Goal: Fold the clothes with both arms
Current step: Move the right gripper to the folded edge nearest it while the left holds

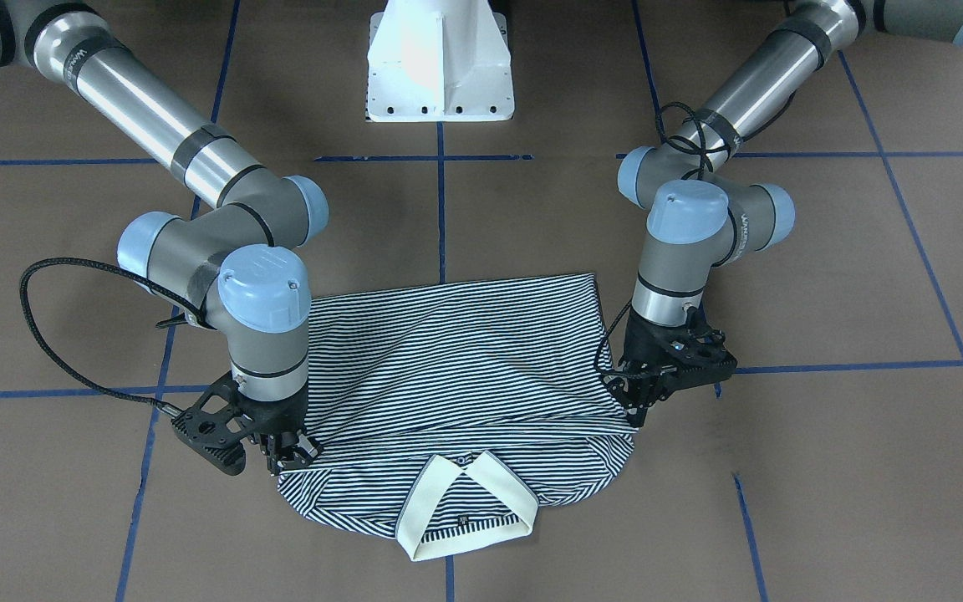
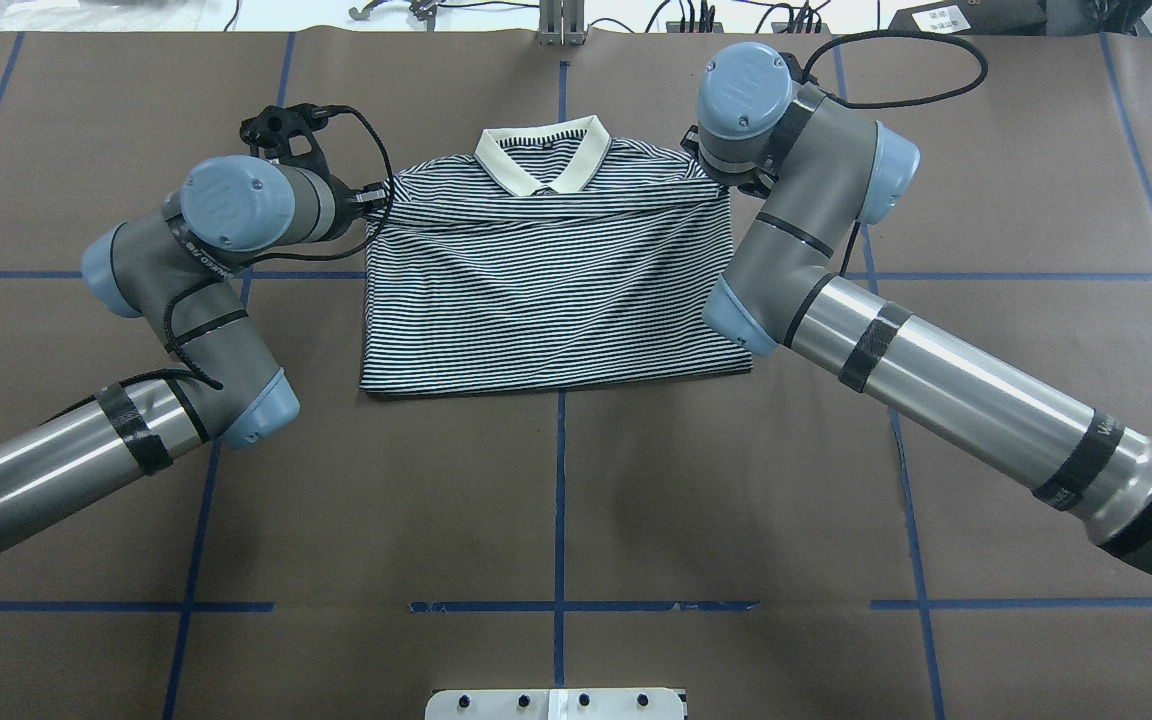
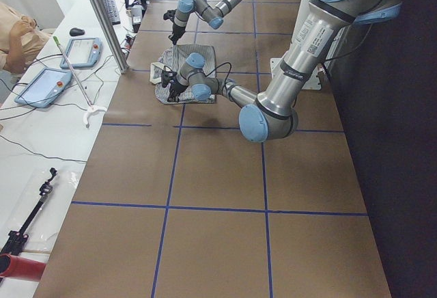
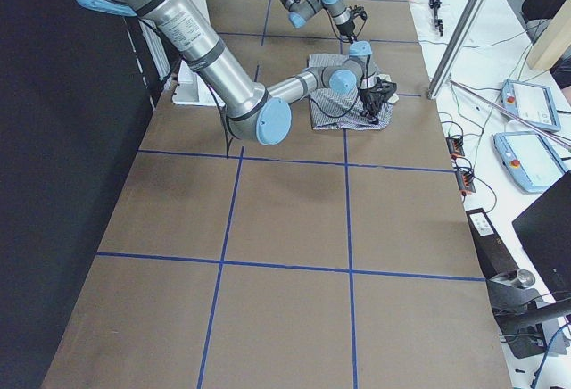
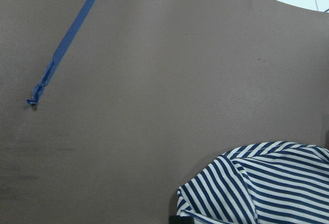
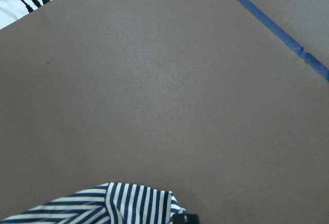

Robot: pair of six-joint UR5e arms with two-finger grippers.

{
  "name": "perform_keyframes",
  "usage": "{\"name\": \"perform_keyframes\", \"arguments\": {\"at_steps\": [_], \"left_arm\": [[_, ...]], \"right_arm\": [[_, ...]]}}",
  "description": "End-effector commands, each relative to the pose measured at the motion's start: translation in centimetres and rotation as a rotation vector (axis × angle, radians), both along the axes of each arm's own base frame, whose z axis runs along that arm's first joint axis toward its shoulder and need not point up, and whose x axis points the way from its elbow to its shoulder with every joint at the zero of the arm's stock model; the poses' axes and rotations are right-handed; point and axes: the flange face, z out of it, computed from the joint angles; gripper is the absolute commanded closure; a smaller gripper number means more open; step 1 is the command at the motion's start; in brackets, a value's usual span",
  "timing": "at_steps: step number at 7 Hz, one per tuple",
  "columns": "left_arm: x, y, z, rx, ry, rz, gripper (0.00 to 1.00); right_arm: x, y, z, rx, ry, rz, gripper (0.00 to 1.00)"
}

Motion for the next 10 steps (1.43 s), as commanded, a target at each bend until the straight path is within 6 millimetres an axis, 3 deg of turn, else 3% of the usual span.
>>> {"name": "perform_keyframes", "arguments": {"at_steps": [1, 2, 3, 4, 5, 7, 8, 9, 10], "left_arm": [[0.0, 0.0, 0.0, 0.001, -0.001, 0.001, 0.94], [0.0, 0.0, 0.1, 0.0, -0.002, 0.001, 0.87], [0.0, 0.0, 0.1, 0.0, -0.002, 0.001, 0.65], [0.0, 0.0, 0.1, 0.0, -0.002, 0.001, 0.49], [0.0, 0.0, -0.1, 0.006, 0.005, 0.001, 0.42], [-0.4, 0.0, -0.7, 0.031, 0.038, -0.002, 0.42], [-0.9, -0.1, -1.5, 0.057, 0.068, -0.003, 0.42], [-1.2, 0.1, -2.0, 0.068, 0.083, -0.004, 0.42], [-1.8, 0.7, -1.6, 0.072, 0.088, -0.003, 0.42]], "right_arm": [[-0.7, -0.9, 1.4, 0.037, -0.029, 0.008, 1.0], [-0.8, -1.0, 1.8, 0.04, -0.031, 0.008, 0.9], [-0.8, -0.9, 1.6, 0.04, -0.035, 0.008, 0.66], [-0.7, -0.9, 1.4, 0.04, -0.041, 0.01, 0.35], [-0.6, -0.7, 1.1, 0.044, -0.05, 0.005, 0.0], [0.7, 0.0, -1.6, 0.053, -0.12, -0.027, 0.0], [2.4, 1.5, -2.0, 0.038, -0.181, -0.068, 0.0], [5.1, 4.6, -1.0, 0.049, -0.222, -0.089, 0.0], [5.8, 9.6, 0.3, 0.057, -0.248, -0.12, 0.0]]}}
